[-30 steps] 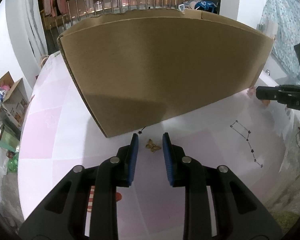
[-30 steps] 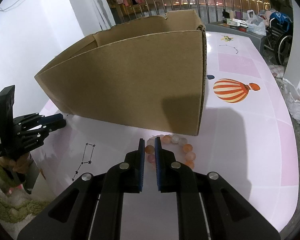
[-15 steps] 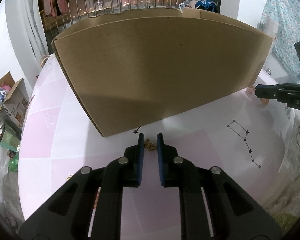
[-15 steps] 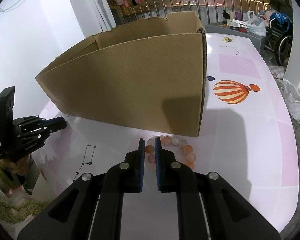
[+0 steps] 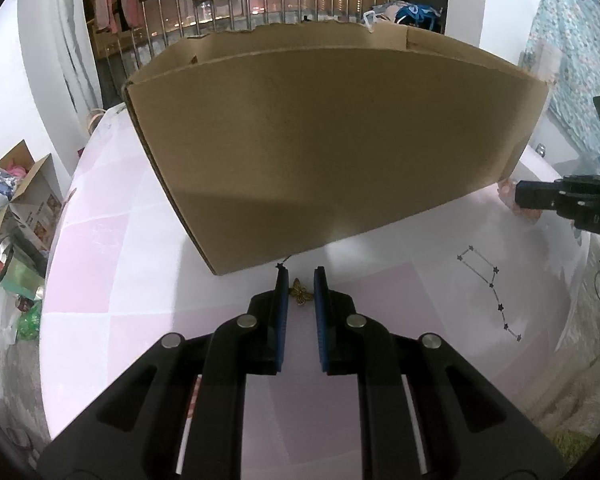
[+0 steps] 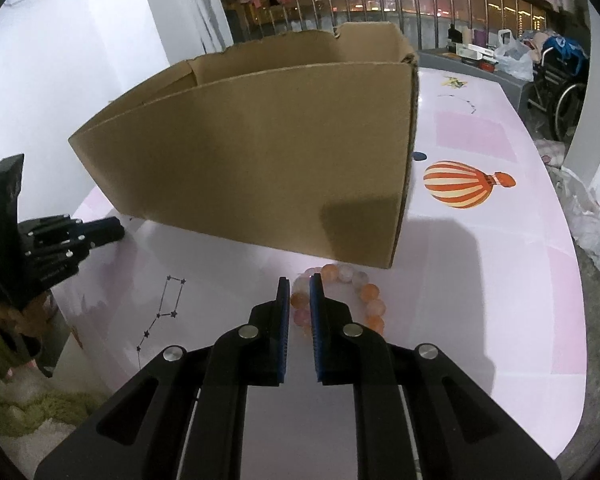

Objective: Organize jewelry

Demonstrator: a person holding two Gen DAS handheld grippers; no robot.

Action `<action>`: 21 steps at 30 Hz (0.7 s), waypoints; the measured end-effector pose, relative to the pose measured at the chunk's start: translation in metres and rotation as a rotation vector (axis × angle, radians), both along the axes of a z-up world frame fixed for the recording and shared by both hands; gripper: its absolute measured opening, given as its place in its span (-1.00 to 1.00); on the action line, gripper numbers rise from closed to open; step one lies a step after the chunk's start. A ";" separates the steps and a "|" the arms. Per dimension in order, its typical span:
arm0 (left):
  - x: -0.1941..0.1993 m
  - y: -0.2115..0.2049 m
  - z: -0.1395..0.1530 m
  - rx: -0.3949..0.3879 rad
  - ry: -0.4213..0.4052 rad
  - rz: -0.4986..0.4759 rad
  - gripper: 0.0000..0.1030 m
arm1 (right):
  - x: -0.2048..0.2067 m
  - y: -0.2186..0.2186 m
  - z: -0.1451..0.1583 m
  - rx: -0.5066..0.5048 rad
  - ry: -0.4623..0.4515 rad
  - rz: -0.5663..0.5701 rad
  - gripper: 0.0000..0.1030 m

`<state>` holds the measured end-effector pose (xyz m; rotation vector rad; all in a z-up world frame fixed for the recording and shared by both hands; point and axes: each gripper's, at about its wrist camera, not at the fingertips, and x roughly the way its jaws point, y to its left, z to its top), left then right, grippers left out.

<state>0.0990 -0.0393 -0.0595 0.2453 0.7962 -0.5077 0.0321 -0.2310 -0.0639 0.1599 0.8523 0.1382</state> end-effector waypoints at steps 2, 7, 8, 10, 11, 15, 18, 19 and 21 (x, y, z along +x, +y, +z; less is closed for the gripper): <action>-0.001 -0.001 0.002 0.001 -0.007 0.007 -0.78 | 0.001 0.000 -0.001 0.000 0.004 0.004 -0.79; -0.005 -0.003 0.007 -0.001 -0.018 0.012 -0.78 | 0.004 0.004 -0.001 -0.023 0.012 0.026 -0.78; -0.005 -0.003 0.008 -0.001 -0.019 0.014 -0.78 | 0.004 0.005 0.000 -0.026 0.014 0.029 -0.76; -0.005 -0.004 0.008 0.004 -0.019 0.019 -0.78 | 0.004 0.005 0.000 -0.028 0.016 0.032 -0.58; -0.005 -0.004 0.009 0.008 -0.019 0.021 -0.78 | 0.004 0.006 0.000 -0.031 0.015 0.032 -0.54; -0.006 -0.005 0.012 0.021 -0.022 0.031 -0.78 | 0.004 0.009 0.001 -0.049 0.003 0.033 -0.53; -0.006 -0.007 0.014 0.035 -0.026 0.038 -0.78 | 0.004 0.011 -0.001 -0.060 0.010 0.035 -0.53; -0.005 -0.008 0.015 0.036 -0.026 0.039 -0.78 | 0.004 0.012 -0.002 -0.071 0.013 0.031 -0.54; -0.005 -0.009 0.017 0.039 -0.032 0.041 -0.78 | 0.004 0.014 -0.003 -0.083 0.010 0.021 -0.58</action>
